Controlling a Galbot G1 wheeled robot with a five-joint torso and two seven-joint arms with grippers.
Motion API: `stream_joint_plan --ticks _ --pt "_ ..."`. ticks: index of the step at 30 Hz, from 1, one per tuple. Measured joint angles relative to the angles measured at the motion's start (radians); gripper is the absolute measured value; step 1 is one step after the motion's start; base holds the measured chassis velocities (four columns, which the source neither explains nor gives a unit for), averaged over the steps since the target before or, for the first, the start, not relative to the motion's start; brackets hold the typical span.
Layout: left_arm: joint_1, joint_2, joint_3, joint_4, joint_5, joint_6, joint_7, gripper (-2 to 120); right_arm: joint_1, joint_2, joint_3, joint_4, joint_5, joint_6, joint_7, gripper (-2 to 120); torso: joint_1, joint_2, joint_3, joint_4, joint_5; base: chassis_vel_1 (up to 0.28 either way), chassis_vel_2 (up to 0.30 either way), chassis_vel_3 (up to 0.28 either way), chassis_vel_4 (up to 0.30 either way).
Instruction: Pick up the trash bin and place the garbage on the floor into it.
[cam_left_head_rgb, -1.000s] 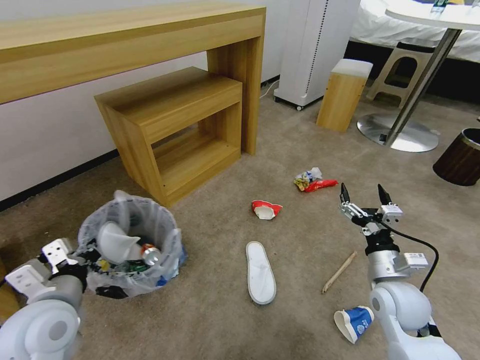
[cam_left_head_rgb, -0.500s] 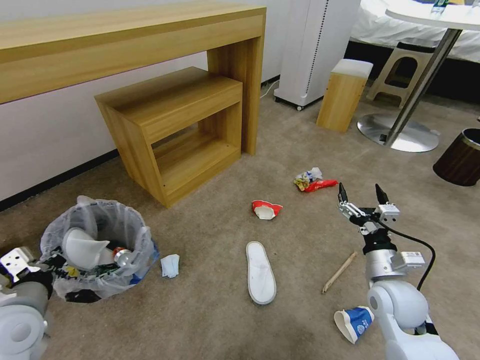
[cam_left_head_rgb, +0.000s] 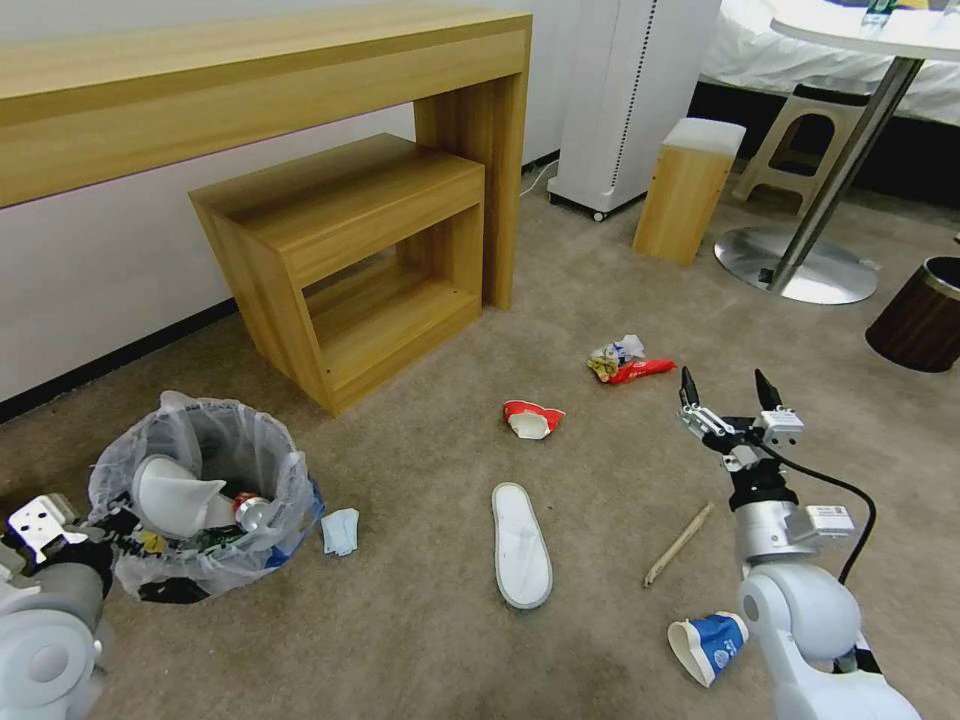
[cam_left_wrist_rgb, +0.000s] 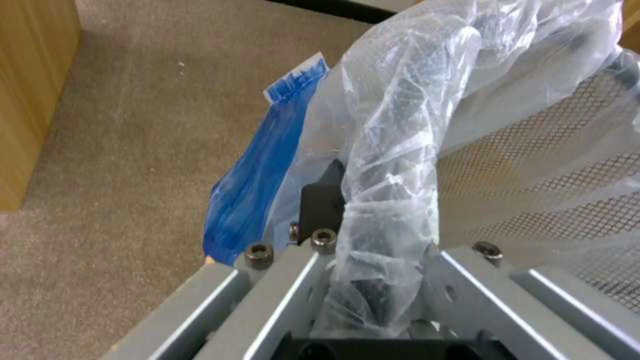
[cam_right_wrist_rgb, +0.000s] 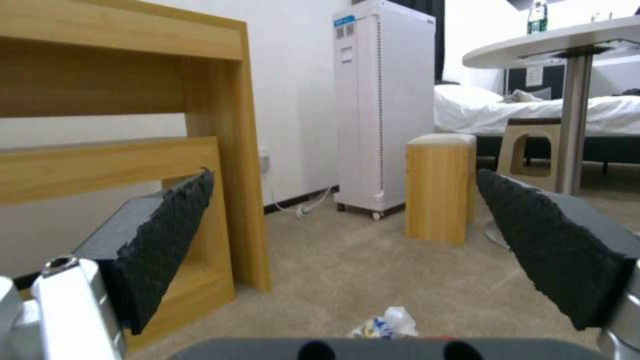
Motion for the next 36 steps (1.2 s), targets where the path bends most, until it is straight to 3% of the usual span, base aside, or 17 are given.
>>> stream_joint_plan --ticks 23,36 --pt "0.001 -0.007 0.016 -0.007 -0.010 -0.001 0.003 1 0.002 0.001 -0.002 0.000 -0.002 0.000 0.003 100 0.000 0.000 0.000 0.0000 0.0000 0.000 0.000 0.000 0.000" --pt "-0.004 -0.006 0.026 0.001 -0.004 -0.001 0.004 1 0.008 0.001 -0.005 -0.008 -0.001 0.000 0.004 100 0.000 0.000 0.000 0.0001 0.0000 0.078 0.079 0.071 0.081"
